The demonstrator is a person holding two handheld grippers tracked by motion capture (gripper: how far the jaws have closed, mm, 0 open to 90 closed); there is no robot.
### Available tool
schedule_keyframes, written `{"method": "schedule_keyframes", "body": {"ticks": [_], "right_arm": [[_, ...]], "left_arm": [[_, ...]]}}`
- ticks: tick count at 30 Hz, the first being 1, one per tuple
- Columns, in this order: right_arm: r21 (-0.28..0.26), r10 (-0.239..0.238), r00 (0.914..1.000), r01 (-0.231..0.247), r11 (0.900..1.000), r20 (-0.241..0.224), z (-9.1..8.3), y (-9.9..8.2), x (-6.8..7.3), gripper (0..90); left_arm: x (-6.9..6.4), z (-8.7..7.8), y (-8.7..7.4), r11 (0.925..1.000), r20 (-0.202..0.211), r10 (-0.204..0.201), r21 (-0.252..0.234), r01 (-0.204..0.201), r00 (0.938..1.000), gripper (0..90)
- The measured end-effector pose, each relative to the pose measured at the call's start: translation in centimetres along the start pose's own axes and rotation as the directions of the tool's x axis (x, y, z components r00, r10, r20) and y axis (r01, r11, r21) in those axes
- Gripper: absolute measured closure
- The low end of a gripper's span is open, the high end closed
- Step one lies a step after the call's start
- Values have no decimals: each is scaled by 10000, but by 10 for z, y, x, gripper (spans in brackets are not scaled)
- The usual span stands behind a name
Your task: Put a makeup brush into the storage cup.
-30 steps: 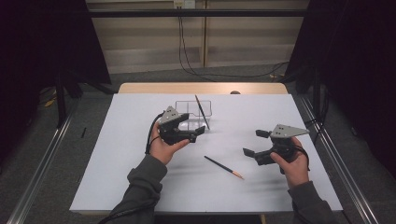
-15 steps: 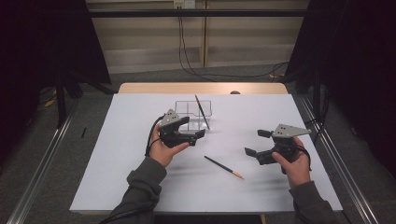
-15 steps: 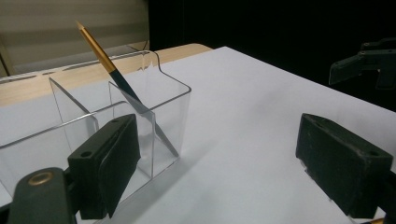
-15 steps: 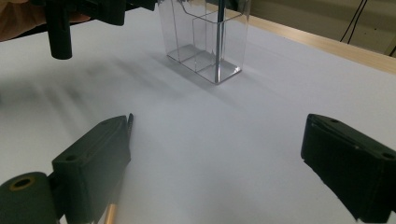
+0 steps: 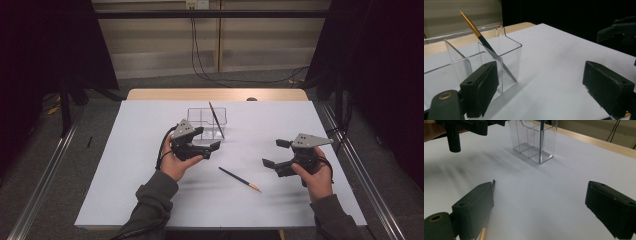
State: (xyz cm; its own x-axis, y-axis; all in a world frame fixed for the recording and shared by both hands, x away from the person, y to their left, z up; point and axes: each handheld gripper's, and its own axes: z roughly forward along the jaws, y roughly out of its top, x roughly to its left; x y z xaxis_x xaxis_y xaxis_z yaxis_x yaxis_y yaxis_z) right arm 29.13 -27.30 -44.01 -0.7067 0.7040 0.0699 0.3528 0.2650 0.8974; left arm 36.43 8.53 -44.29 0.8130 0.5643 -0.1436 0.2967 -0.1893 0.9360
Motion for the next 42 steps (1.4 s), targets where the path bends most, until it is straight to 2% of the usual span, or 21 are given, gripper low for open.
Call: {"method": "schedule_keyframes", "body": {"ticks": [1, 2, 4, 5, 6, 7, 8, 19, 28, 33, 34, 37, 38, 42], "right_arm": [[13, 12, 10000, -12, 10000, -19, 0, 0, 0, 77], [40, 3, 10000, -2, 10000, -41, 0, 0, 0, 77], [63, -4, 10000, 4, 10000, -34, 1, 0, 1, 77], [64, -9, 10000, 10, 10000, -41, 2, 0, 1, 77], [65, -41, 10000, 41, 10000, -68, 3, 0, 1, 77], [78, -19, 9999, 20, 10000, -109, 3, 0, 2, 77], [106, -17, 10000, 18, 9999, -66, 4, 0, 2, 77], [270, -105, 9999, 108, 9996, -111, 6, -1, 5, 76], [375, -95, 9998, 102, 9992, -198, 9, -1, 6, 75], [595, -144, 9996, 160, 9981, -261, 11, -1, 8, 65], [638, -149, 9996, 165, 9978, -258, 12, -1, 8, 61], [733, -186, 9995, 203, 9971, -243, 14, 0, 10, 57], [780, -211, 9994, 232, 9967, -281, 15, 1, 10, 56], [1026, -263, 9990, 298, 9943, -355, 18, 2, 13, 56]], "left_arm": [[0, -1, 0, 10000, -11, -17, 20, 17, 10000, 132], [1, -1, -1, 10000, 153, -11, -84, 12, 9999, 132], [1, -3, -2, 10000, -11, 41, 21, -41, 10000, 132], [2, -3, -3, 9999, 208, -28, -123, 30, 9998, 132], [0, -4, -4, 10000, -70, -31, -90, 31, 10000, 132], [1, -5, -4, 10000, -82, 97, 20, -97, 9999, 132], [0, -5, -4, 10000, -113, -19, -12, 19, 9999, 132], [0, -10, -8, 9999, -86, 60, -98, -60, 9999, 132], [2, -14, -12, 9998, -127, -119, -173, 116, 9998, 131], [4, -17, -11, 9999, -138, 25, -118, -26, 9999, 129], [3, -17, -12, 9998, -142, -89, -187, 86, 9999, 129], [4, -18, -13, 9997, -64, -104, -239, 102, 9999, 129], [5, -18, -13, 9999, -10, -5, -172, 5, 10000, 129], [4, -19, -13, 9999, -64, -94, -107, 93, 9999, 129]]}}
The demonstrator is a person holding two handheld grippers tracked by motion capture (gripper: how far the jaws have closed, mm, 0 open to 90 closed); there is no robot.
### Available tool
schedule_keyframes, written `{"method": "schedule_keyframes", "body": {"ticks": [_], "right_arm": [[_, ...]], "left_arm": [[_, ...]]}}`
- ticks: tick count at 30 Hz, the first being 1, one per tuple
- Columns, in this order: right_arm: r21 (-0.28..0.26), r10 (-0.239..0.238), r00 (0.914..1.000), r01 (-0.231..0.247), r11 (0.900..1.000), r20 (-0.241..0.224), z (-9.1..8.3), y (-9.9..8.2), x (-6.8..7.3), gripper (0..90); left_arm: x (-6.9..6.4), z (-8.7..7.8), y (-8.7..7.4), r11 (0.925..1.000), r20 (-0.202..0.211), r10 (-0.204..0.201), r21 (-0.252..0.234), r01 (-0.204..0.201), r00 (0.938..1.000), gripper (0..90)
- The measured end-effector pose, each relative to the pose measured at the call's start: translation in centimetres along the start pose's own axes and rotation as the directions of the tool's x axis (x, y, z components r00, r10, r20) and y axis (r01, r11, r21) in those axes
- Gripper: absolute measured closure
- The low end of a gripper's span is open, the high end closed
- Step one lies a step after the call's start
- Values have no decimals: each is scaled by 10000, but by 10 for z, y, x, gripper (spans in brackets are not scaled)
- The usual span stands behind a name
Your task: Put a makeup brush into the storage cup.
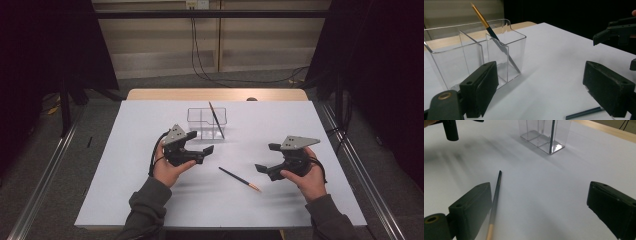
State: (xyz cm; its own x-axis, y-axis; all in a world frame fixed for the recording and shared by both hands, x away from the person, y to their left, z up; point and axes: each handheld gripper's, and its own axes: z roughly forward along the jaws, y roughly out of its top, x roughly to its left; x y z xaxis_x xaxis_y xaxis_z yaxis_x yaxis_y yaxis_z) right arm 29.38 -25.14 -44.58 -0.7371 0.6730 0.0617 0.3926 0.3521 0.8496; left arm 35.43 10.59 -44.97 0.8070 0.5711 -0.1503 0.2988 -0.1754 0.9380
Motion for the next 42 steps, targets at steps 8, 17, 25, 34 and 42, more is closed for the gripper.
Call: {"method": "schedule_keyframes", "body": {"ticks": [8, 17, 25, 34, 42], "right_arm": [[656, 84, 9999, -80, 9978, -60, 4, 5, 1, 71], [1233, -29, 10000, 17, 9924, 96, 6, 10, 4, 122], [1778, -266, 9996, 279, 9837, -96, 9, 12, 8, 146], [2074, -413, 9988, 455, 9772, -245, 12, 16, 12, 141], [2391, -436, 9984, 511, 9696, -365, 16, 16, 14, 146]], "left_arm": [[1, 0, 0, 9999, -4, -87, -73, 87, 10000, 126], [2, -1, 1, 10000, 66, 12, 43, -12, 10000, 127], [3, -1, 1, 10000, 64, 29, 51, -30, 10000, 127], [3, -1, 1, 10000, 104, -23, 13, 23, 9999, 127], [4, -1, 2, 10000, 219, -11, -84, 13, 9998, 127]]}}
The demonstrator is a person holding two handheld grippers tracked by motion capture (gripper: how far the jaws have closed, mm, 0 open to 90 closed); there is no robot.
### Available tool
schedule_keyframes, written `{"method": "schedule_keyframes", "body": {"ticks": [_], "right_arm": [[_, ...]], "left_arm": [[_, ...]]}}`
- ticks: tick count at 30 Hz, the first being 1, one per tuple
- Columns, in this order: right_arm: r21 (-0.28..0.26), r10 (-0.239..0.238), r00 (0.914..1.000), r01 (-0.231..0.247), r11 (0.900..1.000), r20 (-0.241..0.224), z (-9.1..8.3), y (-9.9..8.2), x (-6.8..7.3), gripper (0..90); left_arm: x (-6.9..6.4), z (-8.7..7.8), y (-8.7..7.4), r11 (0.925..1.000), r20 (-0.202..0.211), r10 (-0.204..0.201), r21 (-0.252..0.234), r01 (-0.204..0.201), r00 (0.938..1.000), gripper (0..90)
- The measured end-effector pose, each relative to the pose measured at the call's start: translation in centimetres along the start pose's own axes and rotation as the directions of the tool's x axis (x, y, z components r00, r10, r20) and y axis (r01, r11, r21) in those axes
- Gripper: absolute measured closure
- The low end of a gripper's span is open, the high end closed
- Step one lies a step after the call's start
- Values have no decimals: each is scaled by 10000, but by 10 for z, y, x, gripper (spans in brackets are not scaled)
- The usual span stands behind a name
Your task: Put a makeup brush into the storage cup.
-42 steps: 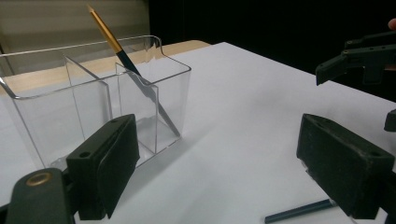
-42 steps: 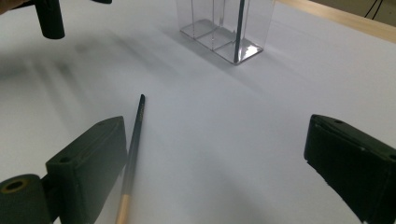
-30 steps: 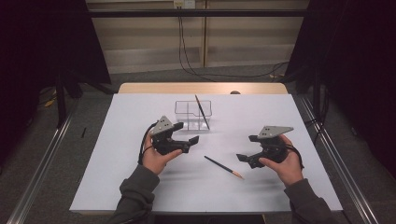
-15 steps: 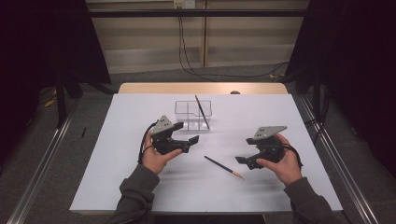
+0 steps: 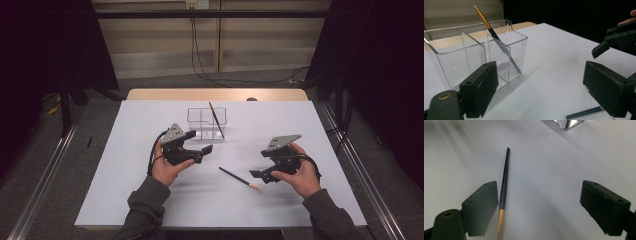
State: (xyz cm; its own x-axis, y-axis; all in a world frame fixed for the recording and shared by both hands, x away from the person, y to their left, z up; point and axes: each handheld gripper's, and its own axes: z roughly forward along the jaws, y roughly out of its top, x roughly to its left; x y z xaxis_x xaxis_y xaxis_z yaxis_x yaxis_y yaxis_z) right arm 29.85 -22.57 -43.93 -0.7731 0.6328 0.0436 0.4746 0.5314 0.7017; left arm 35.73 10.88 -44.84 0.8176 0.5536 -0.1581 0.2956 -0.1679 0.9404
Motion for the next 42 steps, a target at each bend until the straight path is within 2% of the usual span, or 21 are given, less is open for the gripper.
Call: {"method": "schedule_keyframes", "body": {"ticks": [3, 5, 12, 14, 17, 23, 25, 28, 31, 33, 34, 37, 42], "right_arm": [[133, 114, 9999, -113, 9998, -42, 1, 0, 2, 167], [185, 23, 9999, -20, 9998, -152, 3, 0, 2, 170], [548, 71, 9999, -63, 9985, -144, 5, -1, 4, 170], [489, 65, 9996, -52, 9988, -279, 6, -2, 4, 179], [632, 49, 9999, -40, 9980, -153, 7, -2, 5, 187], [672, 115, 9990, -85, 9977, -441, 9, -4, 6, 216], [638, 0, 9988, 31, 9980, -488, 10, -3, 6, 216], [701, -1, 9987, 36, 9975, -501, 10, -3, 7, 217], [786, 26, 9995, -1, 9969, -319, 10, -2, 8, 220], [750, 20, 9994, 5, 9972, -332, 9, -2, 8, 227], [681, -45, 9988, 79, 9976, -498, 9, -3, 7, 228], [801, 68, 9995, -43, 9968, -311, 8, -3, 7, 239], [776, -66, 9995, 89, 9969, -296, 7, -4, 6, 259]], "left_arm": [[0, 0, 0, 10000, -19, -32, 0, 32, 10000, 128], [0, 0, 0, 10000, -143, 13, 91, -12, 9999, 128], [0, 0, 0, 10000, 5, 19, 6, -19, 10000, 128], [-1, 0, 0, 10000, -163, -73, 30, 73, 9998, 129], [-1, 1, 0, 10000, -159, -54, 50, 55, 9999, 129], [-1, 2, 0, 10000, -130, -6, 47, 6, 9999, 130], [-1, 2, 0, 10000, -128, -30, 48, 31, 9999, 129], [-1, 2, 0, 10000, -78, 1, 76, 0, 10000, 129], [-1, 3, 0, 10000, -91, 7, 55, -7, 10000, 133], [-1, 3, 0, 10000, -92, 4, 58, -4, 10000, 134], [-1, 2, 0, 10000, -91, 8, 59, -7, 10000, 133], [-1, 3, 0, 10000, -77, 4, 74, -4, 10000, 134], [-1, 3, 0, 10000, -68, -2, 78, 3, 10000, 133]]}}
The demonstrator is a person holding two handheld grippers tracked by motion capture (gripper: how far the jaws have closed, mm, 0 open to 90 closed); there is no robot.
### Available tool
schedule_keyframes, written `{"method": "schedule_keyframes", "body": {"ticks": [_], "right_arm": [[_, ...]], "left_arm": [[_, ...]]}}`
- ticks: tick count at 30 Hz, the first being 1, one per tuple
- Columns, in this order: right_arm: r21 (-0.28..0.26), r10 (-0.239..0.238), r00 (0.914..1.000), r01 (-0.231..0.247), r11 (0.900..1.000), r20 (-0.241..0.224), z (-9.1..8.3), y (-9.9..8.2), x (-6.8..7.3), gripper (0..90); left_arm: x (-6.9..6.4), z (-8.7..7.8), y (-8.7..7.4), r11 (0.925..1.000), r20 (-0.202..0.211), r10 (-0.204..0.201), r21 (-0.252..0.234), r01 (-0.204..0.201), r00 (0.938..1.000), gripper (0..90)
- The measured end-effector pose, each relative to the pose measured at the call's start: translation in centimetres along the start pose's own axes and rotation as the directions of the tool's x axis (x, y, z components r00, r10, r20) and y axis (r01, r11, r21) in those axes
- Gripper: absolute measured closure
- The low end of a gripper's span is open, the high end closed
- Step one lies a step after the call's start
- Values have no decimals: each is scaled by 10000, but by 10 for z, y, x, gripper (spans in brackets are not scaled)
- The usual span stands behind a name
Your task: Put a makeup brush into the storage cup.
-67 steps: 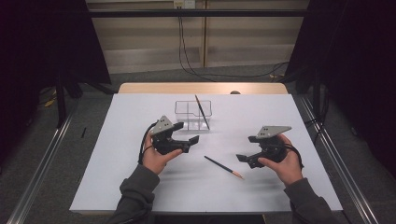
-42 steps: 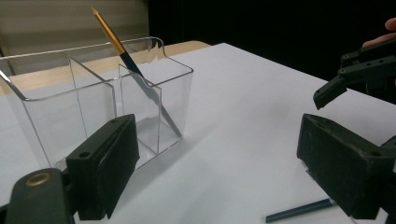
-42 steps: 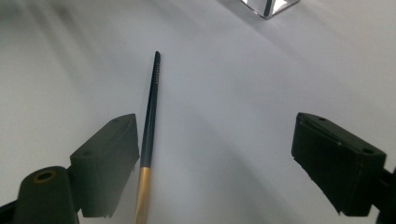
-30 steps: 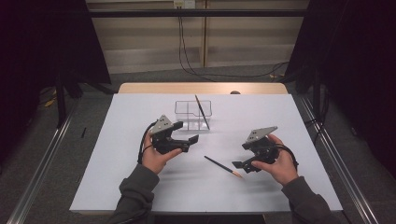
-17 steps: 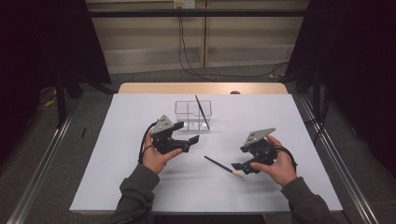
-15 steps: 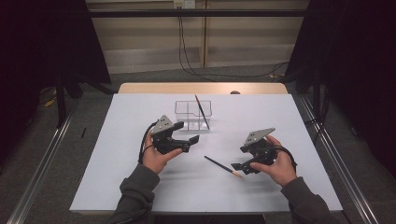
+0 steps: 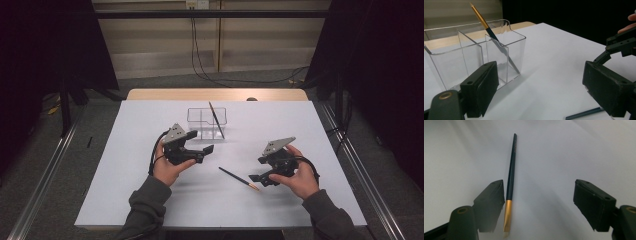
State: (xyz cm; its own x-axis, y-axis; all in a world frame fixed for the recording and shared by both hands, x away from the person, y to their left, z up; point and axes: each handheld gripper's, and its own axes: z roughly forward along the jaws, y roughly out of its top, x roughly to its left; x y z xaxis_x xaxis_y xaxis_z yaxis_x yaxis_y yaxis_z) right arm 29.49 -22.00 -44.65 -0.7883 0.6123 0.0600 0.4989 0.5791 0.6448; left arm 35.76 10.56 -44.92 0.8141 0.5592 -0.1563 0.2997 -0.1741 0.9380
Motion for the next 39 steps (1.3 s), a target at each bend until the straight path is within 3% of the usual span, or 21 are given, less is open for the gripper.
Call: {"method": "schedule_keyframes", "body": {"ticks": [2, 6, 13, 17, 39], "right_arm": [[-59, 38, 9998, -40, 10000, -202, 0, 0, 0, 271], [345, 73, 9998, -66, 9994, -192, 0, 1, 2, 292], [572, -189, 9998, 194, 9982, -85, 1, 3, 4, 305], [625, -260, 9991, 281, 9976, -341, 3, 2, 4, 355], [1307, -23, 9980, 105, 9914, -627, 7, -2, 8, 518]], "left_arm": [[0, 0, 0, 10000, -31, -4, -39, 4, 10000, 134], [-1, 0, 1, 10000, -72, 6, -97, -7, 10000, 136], [0, 0, 0, 10000, -19, 53, 2, -52, 10000, 136], [0, 0, 0, 10000, -24, 60, -8, -60, 10000, 136], [0, 0, 1, 10000, -74, 47, -53, -48, 10000, 137]]}}
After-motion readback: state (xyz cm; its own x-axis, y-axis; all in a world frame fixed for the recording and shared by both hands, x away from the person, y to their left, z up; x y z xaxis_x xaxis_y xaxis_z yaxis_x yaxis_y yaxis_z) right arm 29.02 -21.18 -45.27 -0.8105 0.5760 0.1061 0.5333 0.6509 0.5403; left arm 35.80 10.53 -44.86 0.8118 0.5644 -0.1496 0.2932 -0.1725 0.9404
